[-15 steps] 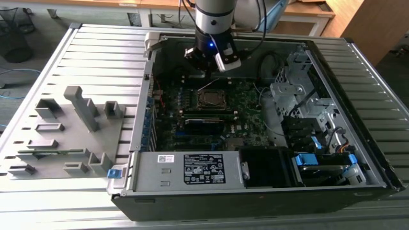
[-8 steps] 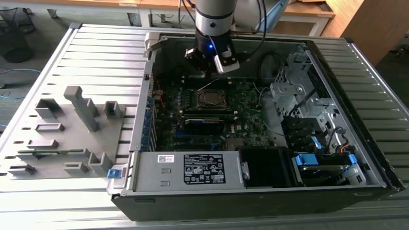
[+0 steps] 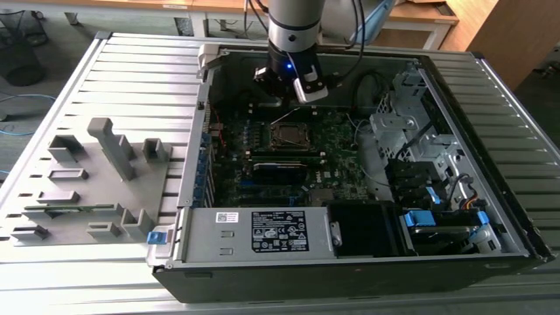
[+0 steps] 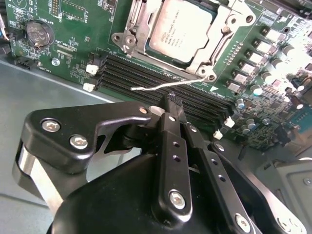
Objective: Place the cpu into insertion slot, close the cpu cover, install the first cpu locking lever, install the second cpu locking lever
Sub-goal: 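Install the first cpu locking lever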
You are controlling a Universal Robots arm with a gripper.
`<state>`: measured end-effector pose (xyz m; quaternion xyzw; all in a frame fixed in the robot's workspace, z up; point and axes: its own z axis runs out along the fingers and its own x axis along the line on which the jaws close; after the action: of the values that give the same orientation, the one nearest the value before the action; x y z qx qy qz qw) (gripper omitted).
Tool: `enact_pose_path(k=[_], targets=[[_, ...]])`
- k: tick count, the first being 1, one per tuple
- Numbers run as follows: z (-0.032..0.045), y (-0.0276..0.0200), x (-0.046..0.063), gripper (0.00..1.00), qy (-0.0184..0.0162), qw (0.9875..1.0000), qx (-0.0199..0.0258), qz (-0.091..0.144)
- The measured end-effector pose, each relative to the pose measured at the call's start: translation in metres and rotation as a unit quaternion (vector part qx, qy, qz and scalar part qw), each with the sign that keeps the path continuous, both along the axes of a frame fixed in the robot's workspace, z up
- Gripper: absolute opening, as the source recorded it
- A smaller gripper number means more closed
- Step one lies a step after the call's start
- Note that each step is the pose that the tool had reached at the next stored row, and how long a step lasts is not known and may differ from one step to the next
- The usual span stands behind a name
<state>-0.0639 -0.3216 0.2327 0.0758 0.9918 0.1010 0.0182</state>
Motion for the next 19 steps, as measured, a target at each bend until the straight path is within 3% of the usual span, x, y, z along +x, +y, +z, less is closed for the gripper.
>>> enact_pose_path(k=[7, 19], targets=[[-0.0030, 0.0000, 0.0017, 0.11, 0.0000, 1.0000, -0.0029, 0.000], [-0.0064, 0.0000, 0.0058, 0.11, 0.0000, 1.0000, -0.0029, 0.000]])
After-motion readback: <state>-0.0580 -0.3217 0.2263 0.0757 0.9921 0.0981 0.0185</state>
